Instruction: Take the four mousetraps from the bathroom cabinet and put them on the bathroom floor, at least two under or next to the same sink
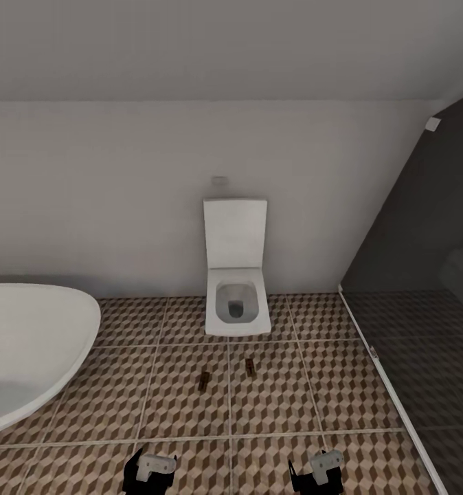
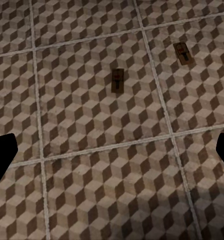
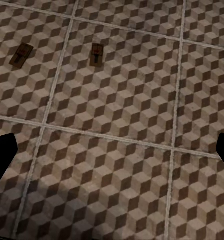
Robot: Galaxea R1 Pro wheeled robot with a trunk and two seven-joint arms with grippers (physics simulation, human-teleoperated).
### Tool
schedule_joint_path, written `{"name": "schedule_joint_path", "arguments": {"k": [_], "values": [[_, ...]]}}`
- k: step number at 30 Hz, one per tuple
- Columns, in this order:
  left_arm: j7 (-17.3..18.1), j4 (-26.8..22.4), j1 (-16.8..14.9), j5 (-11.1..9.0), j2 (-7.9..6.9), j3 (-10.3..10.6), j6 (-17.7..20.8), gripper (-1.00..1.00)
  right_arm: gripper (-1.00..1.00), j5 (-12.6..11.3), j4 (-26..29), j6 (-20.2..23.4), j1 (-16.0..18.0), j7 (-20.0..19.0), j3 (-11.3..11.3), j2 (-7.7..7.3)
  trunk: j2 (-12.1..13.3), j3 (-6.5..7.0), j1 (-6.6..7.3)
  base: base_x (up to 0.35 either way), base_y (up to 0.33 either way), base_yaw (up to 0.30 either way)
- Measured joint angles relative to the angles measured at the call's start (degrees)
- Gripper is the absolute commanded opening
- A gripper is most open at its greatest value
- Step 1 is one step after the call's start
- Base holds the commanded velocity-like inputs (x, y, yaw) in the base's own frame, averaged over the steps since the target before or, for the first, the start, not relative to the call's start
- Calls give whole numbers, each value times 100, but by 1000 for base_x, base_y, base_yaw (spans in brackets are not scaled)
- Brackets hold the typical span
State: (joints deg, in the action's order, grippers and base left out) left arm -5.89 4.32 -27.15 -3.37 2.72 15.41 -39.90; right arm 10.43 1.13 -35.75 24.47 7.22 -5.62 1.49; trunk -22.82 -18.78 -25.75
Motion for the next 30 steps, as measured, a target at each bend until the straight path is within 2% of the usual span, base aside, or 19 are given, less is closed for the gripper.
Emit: {"name": "schedule_joint_path", "arguments": {"k": [30], "values": [[-3, 0, 0, 0, 14, 0, 0, 100, 100, -1, 2, 257, 0, -3, 0, 15, 0, 0, 0, 0, 0, 0]]}}
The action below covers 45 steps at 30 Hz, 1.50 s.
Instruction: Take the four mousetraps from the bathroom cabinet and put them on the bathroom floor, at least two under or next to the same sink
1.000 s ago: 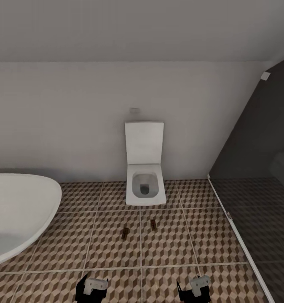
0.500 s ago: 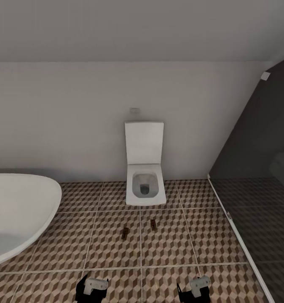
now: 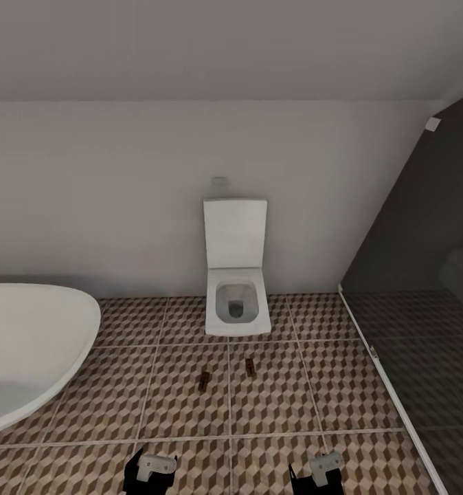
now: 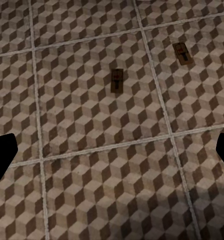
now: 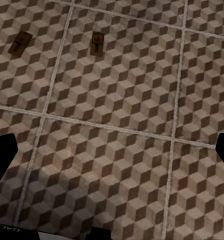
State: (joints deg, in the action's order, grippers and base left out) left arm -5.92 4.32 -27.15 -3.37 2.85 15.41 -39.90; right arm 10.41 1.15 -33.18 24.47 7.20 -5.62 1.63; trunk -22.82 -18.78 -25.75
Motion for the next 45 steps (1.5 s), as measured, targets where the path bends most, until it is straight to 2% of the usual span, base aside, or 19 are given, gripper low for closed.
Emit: {"name": "schedule_joint_path", "arguments": {"k": [22, 45], "values": [[13, 0, 0, 0, 0, 0, 0, 100, 100, 0, -2, 1, 0, -7, 0, 26, 0, 9, 0, 0, 0, 0], [18, -2, 0, 0, 9, 0, 0, 100, 100, -14, 20, -63, 0, 10, 32, -30, 0, 207, 0, 0, 0, 0]]}}
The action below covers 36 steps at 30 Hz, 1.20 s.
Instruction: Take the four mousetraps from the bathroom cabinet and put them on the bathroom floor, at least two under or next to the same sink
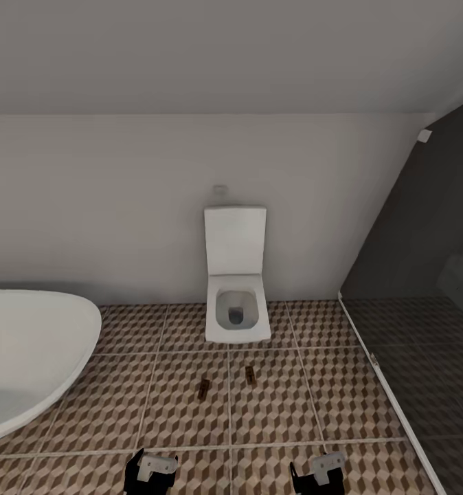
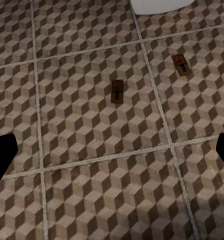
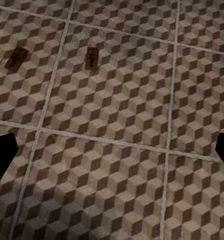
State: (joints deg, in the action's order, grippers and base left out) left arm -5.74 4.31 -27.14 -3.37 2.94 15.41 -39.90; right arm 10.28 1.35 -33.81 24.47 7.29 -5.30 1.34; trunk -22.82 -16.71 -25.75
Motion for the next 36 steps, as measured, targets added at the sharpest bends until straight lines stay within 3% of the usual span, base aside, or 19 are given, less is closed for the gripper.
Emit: {"name": "schedule_joint_path", "arguments": {"k": [6, 18, 36], "values": [[0, 0, 0, 0, 0, 0, 0, 100, 100, -90, 10, -44, 0, 14, 15, -19, 0, 56, 0, 0, 0, 0], [0, 1, 0, 0, 0, 0, 0, 100, 100, -869, 12, -156, 0, 10, 24, -111, 0, 169, 0, 0, 0, 0], [-24, -6, 0, -6, -6, -6, -17, 100, 100, -1003, 12, -168, 0, 12, 18, -117, 1, 337, 0, 0, 0, 0]]}}
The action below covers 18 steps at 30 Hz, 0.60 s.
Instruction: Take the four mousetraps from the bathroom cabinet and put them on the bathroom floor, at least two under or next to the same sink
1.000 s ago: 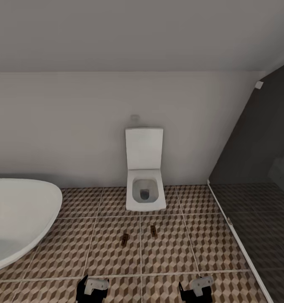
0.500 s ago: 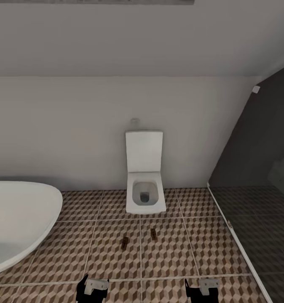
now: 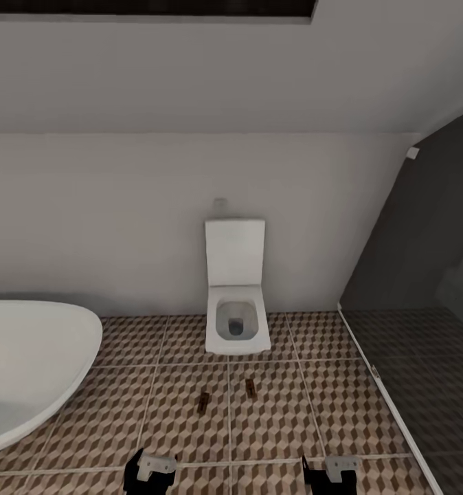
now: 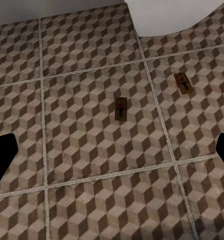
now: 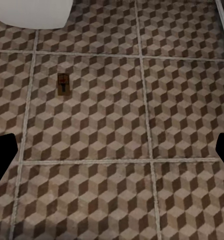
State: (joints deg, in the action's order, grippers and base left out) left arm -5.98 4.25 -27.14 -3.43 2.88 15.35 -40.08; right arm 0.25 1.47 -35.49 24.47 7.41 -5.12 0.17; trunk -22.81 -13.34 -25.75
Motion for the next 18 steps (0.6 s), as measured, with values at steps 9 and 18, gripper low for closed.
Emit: {"name": "schedule_joint_path", "arguments": {"k": [9, 18], "values": [[-15, -1, 0, -151, -15, -12, -24, 100, 100, -4, 0, -61, 0, 0, -1, 0, 0, 84, 0, 0, 0, 0], [-4, 0, 0, -485, -20, -12, -28, 100, 100, -6, -8, -168, 0, -1, -2, 0, 0, 169, 0, 0, 0, 0]]}}
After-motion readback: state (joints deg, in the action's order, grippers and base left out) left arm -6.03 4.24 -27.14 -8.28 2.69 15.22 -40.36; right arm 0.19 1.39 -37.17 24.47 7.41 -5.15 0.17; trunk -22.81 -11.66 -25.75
